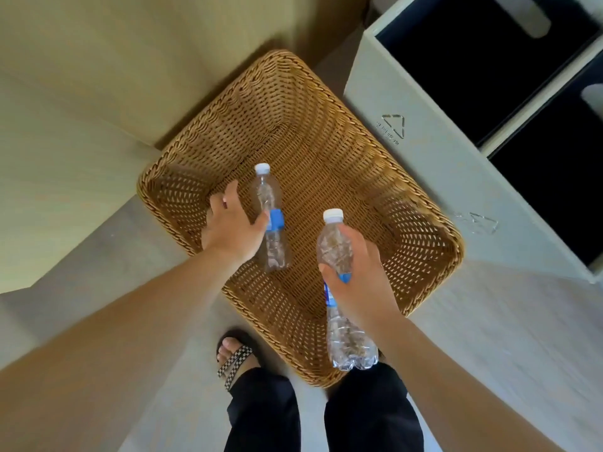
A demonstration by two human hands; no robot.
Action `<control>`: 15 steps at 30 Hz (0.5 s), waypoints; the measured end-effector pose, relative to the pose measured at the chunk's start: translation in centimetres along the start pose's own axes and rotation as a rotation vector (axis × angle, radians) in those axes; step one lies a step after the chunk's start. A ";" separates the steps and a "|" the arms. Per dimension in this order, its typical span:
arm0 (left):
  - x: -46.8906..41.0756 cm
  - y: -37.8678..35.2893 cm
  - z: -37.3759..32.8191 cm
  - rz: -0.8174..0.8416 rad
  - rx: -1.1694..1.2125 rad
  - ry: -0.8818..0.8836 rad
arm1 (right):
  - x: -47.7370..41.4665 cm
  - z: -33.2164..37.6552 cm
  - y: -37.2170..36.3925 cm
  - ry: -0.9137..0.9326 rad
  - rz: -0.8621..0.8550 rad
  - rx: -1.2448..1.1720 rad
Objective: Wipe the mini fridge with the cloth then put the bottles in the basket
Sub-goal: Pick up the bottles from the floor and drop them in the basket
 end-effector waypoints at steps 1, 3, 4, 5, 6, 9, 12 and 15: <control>0.3 0.5 0.4 -0.038 -0.091 -0.027 | 0.0 0.6 -0.3 0.011 0.003 -0.006; 0.9 1.5 1.2 -0.110 -0.253 -0.095 | -0.1 1.8 -0.8 0.034 0.013 -0.006; 1.0 1.8 1.7 -0.129 -0.316 -0.126 | -0.2 2.3 -1.0 0.042 0.020 -0.001; 1.0 2.0 2.2 -0.141 -0.362 -0.152 | -0.3 2.7 -1.2 0.047 0.029 0.010; 0.9 2.2 2.8 -0.146 -0.391 -0.171 | -0.6 3.0 -1.4 0.050 0.037 0.026; 0.2 2.5 4.4 -0.175 -0.402 -0.171 | -1.7 3.1 -2.0 0.053 0.050 0.068; -0.8 2.0 5.7 -0.222 -0.341 -0.136 | -3.4 2.4 -2.5 0.053 0.040 0.107; -0.9 1.3 6.2 -0.318 -0.296 -0.149 | -5.0 1.6 -2.9 0.054 0.011 0.110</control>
Point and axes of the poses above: each hand's wrist, its own x-axis away from the middle knuckle, its own y-axis out of the back of the hand, z = x × y, the point moved 10 cm from there along -x, towards the middle knuckle, and after that the axes turned 11 degrees about -x, right-handed, at the moved point
